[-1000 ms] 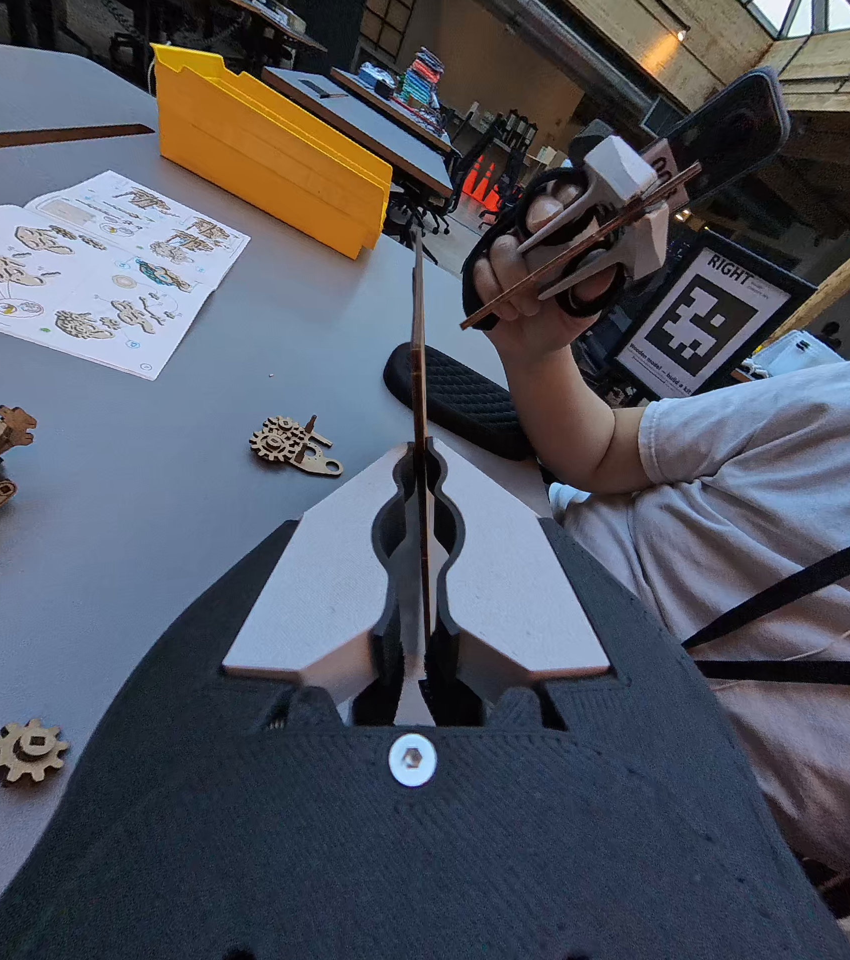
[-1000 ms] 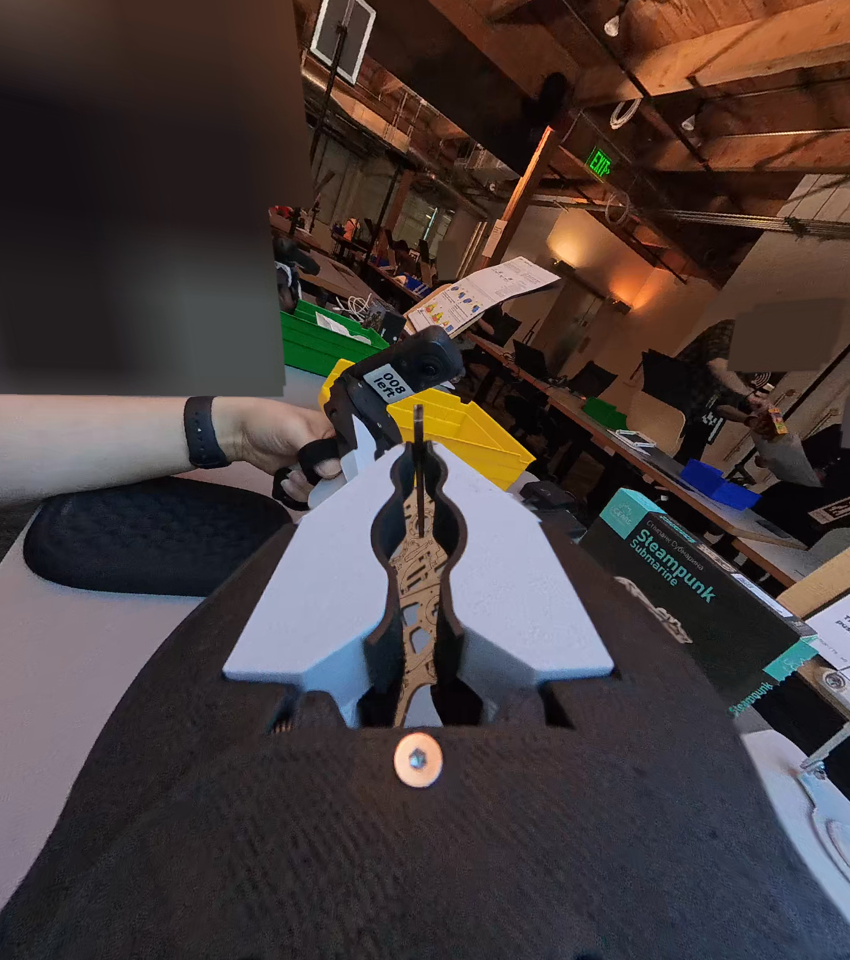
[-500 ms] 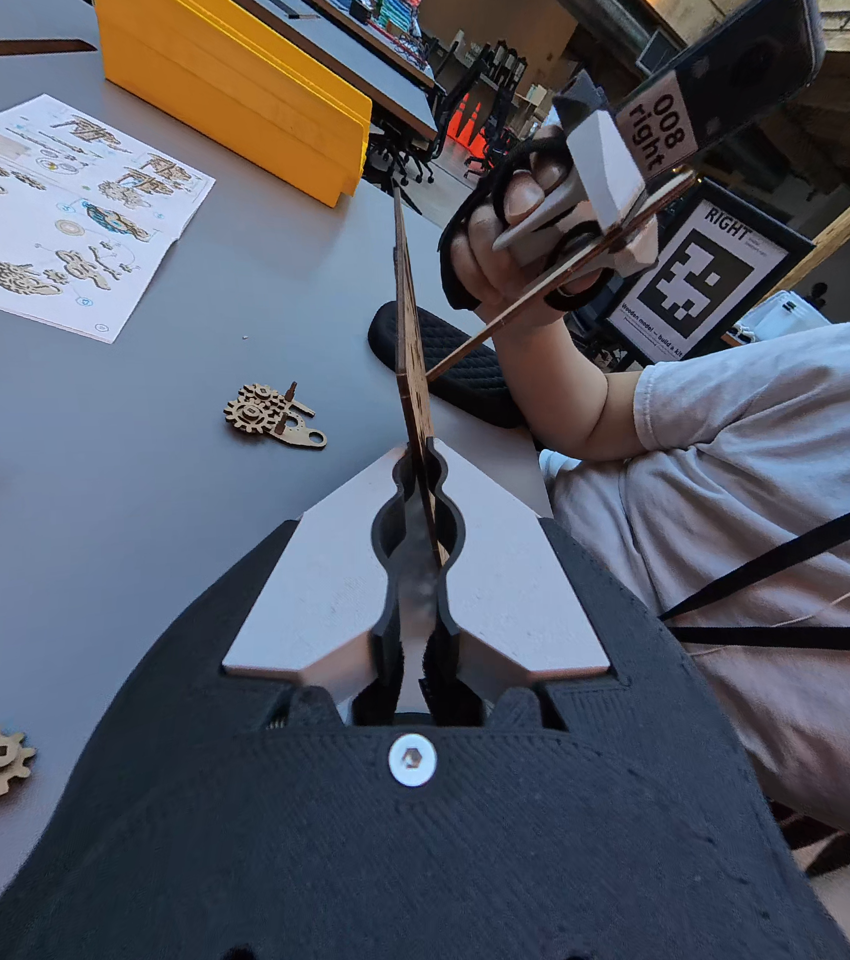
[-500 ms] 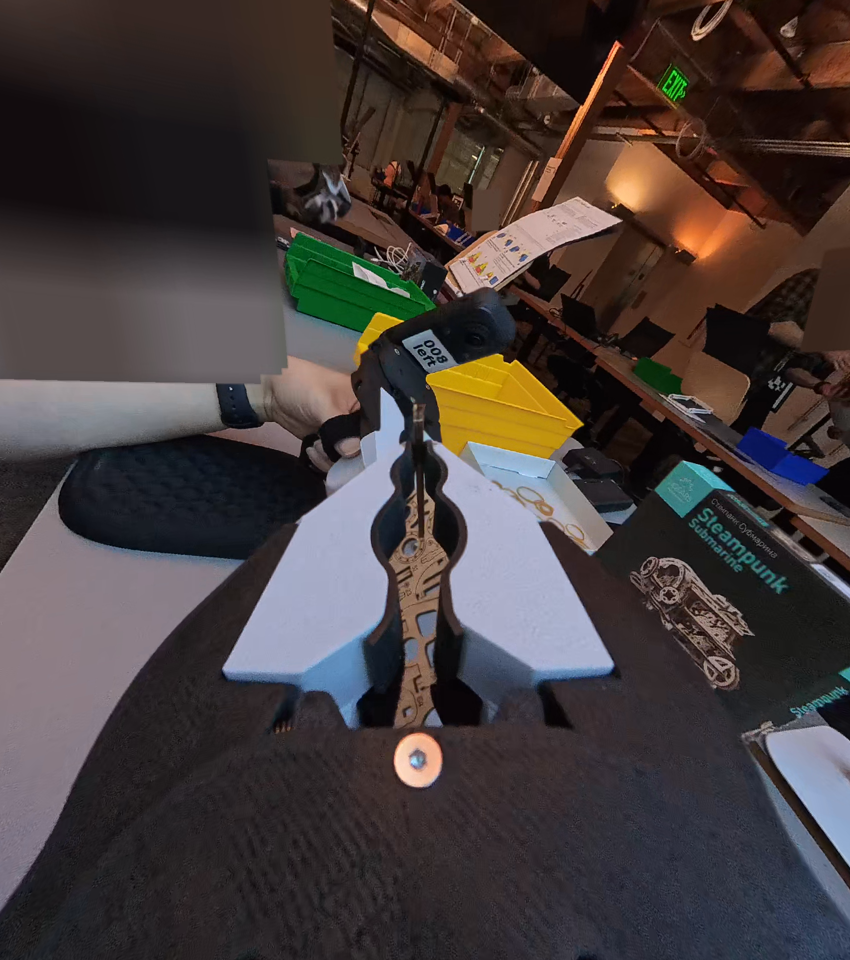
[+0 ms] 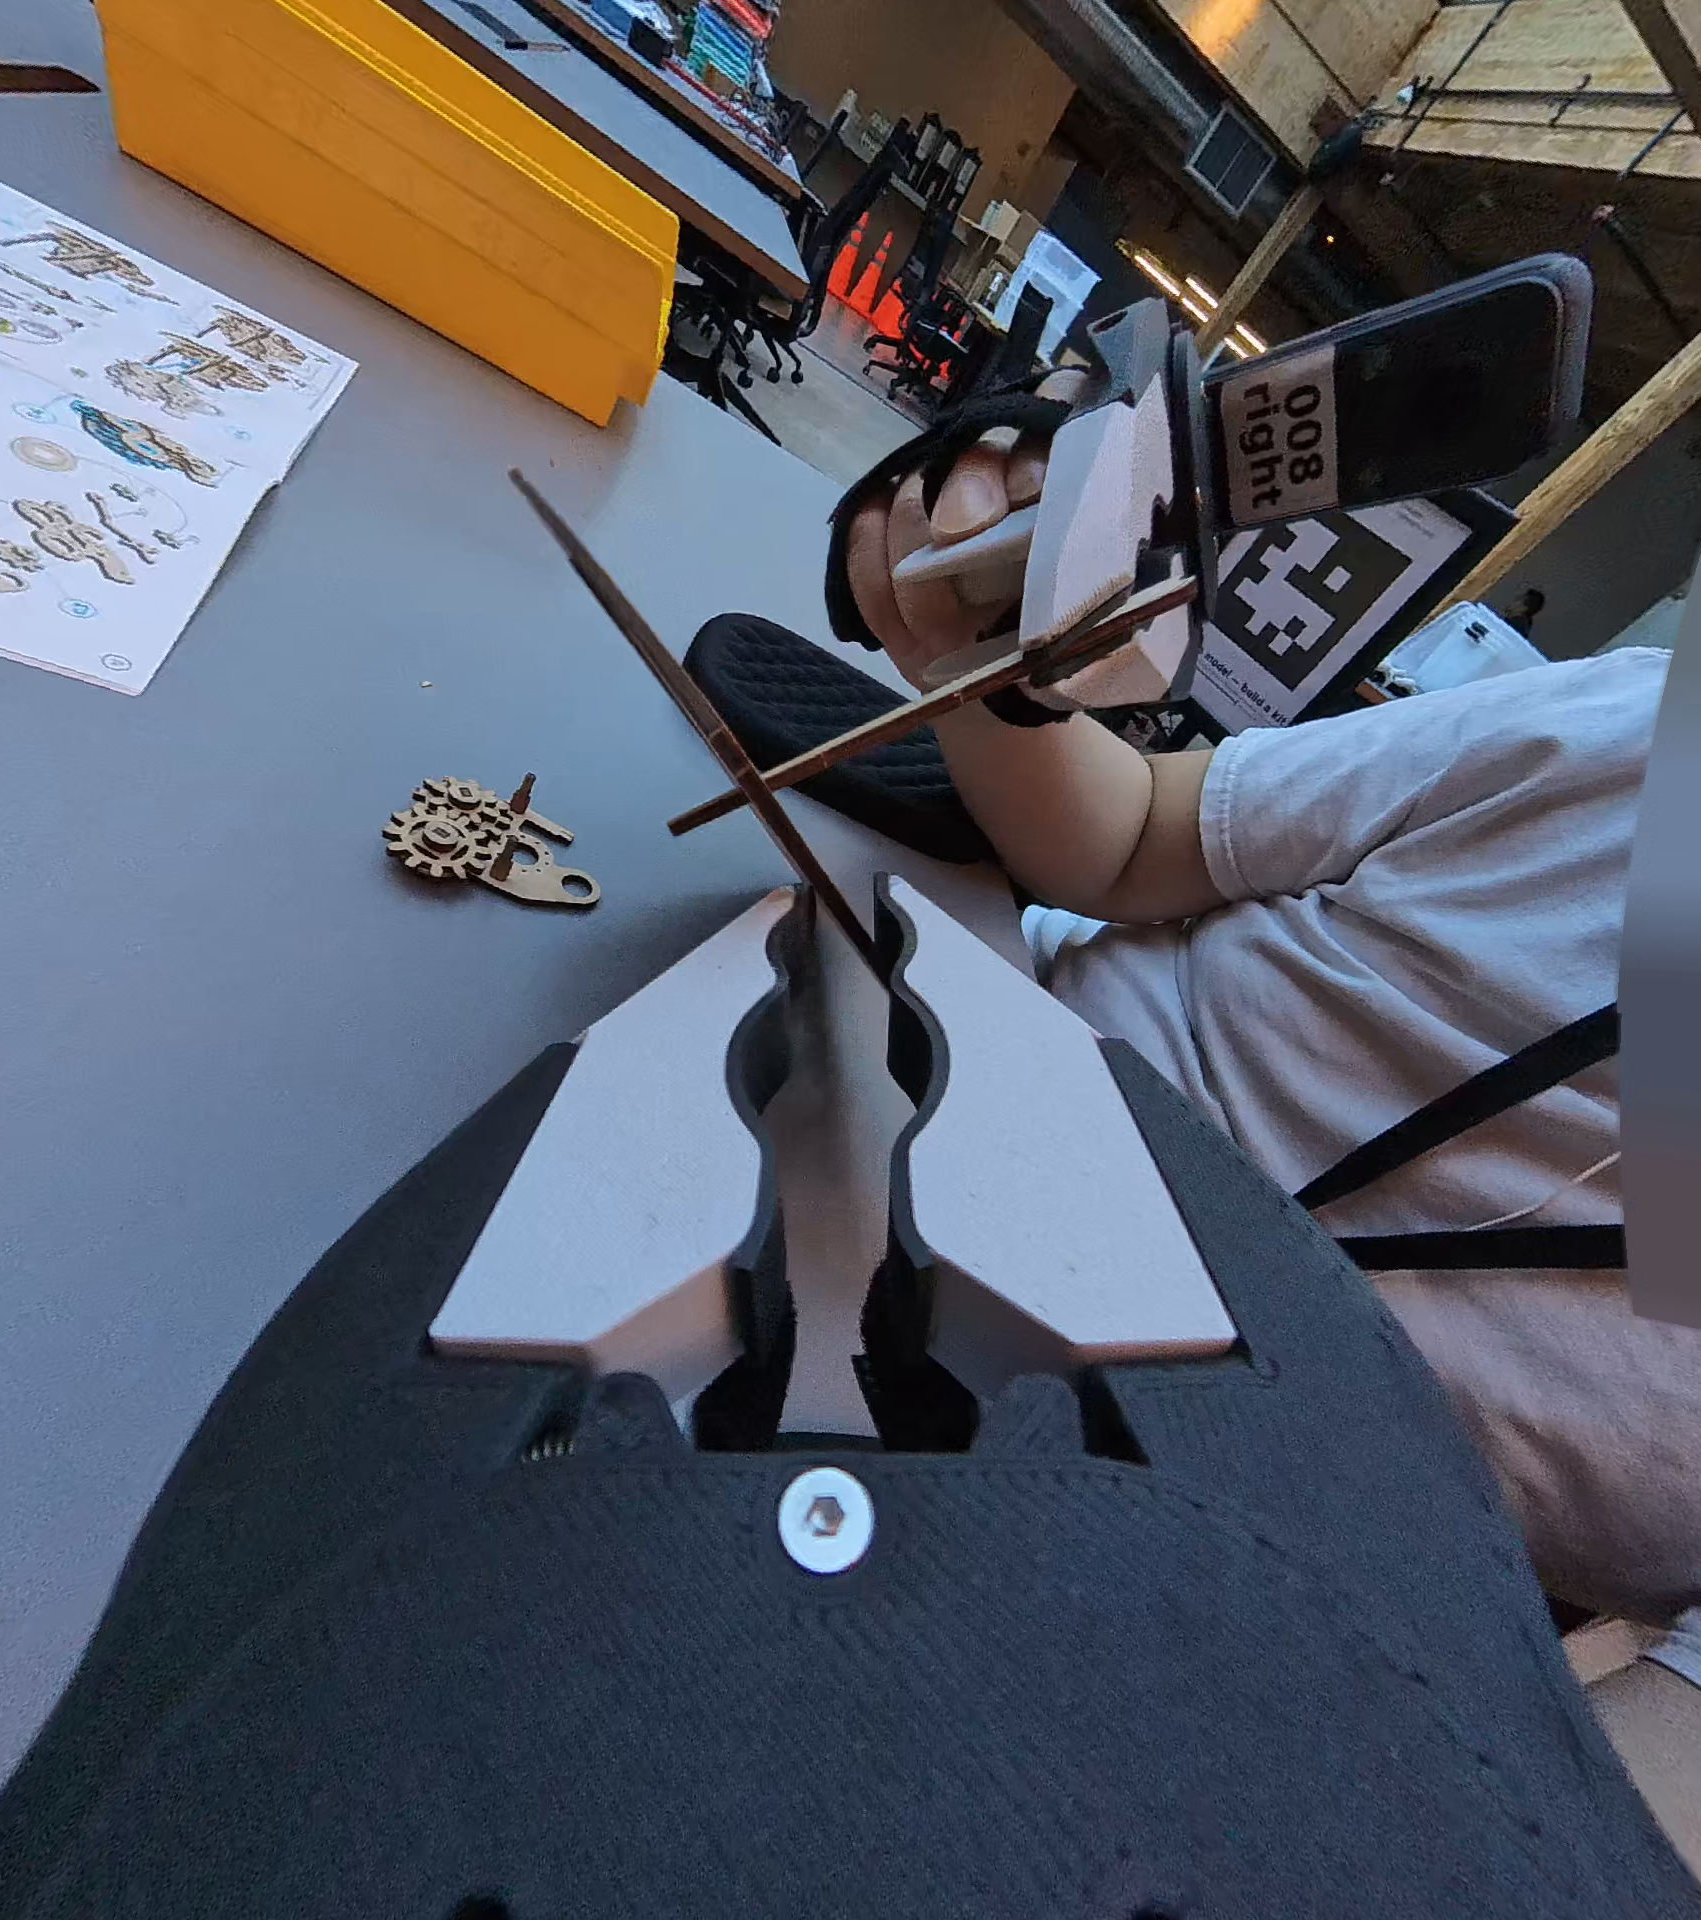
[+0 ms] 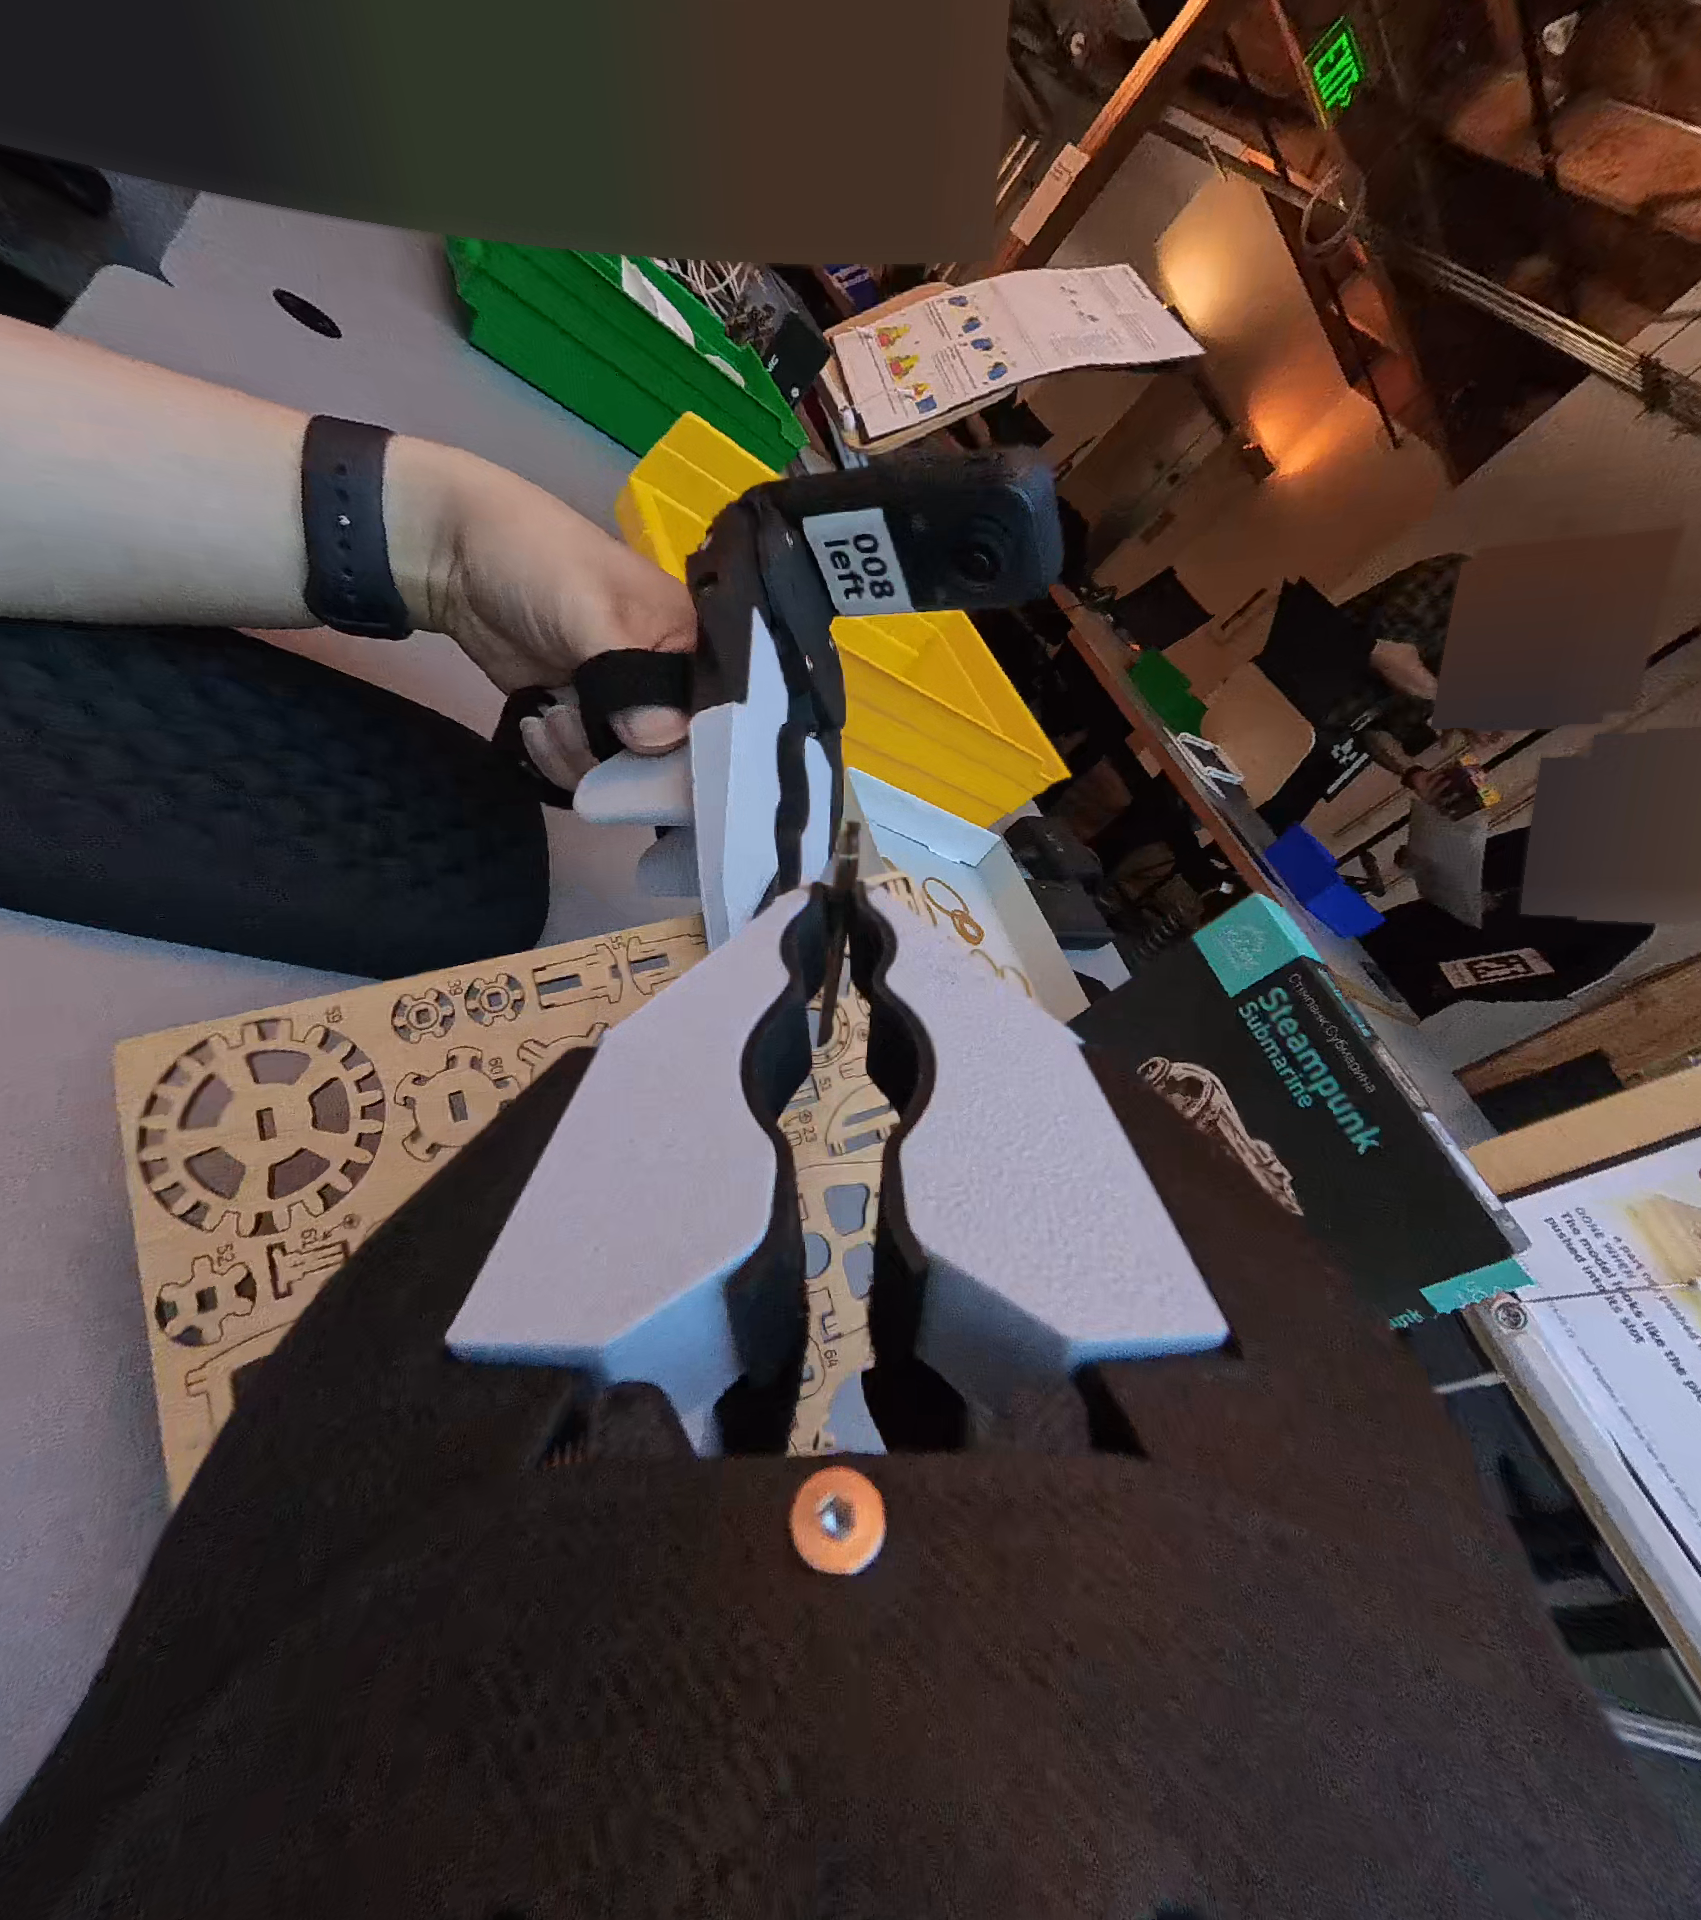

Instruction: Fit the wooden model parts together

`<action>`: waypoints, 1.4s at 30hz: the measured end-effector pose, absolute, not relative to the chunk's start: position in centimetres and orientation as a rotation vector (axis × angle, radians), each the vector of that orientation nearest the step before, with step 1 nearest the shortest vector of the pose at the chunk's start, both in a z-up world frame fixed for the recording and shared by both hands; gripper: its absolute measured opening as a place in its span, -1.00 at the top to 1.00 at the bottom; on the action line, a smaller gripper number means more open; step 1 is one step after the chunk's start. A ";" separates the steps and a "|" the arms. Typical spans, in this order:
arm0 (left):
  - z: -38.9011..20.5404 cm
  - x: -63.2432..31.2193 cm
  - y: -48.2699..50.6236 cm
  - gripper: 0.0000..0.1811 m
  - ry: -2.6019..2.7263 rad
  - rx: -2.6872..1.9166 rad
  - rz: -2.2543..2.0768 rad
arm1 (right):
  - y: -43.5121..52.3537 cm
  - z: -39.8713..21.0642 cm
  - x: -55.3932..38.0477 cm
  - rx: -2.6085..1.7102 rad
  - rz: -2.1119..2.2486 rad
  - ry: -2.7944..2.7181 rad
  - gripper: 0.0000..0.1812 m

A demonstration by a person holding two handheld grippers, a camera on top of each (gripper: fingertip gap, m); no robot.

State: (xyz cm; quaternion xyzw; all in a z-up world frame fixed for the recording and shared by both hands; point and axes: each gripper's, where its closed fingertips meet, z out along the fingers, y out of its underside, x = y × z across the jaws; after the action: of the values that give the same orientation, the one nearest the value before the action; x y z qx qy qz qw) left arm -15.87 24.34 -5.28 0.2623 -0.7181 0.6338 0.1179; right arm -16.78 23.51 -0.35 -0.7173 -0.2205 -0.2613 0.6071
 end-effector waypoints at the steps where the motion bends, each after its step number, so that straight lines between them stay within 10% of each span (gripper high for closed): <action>1: -5.3 -16.0 24.3 0.90 -2.113 0.759 1.851 | 23.6 -0.5 -16.8 -1.660 -0.622 -0.516 0.99; 42: -7.4 -17.4 23.7 0.96 -2.279 0.651 1.714 | 21.3 -0.4 -19.3 -1.606 -0.261 -0.528 0.99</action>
State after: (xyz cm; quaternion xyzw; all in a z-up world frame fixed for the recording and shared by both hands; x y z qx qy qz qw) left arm -17.36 23.72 -7.40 0.2214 -0.7745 0.5825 0.1083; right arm -19.26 21.26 -0.39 -0.7086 -0.2332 -0.1151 0.6560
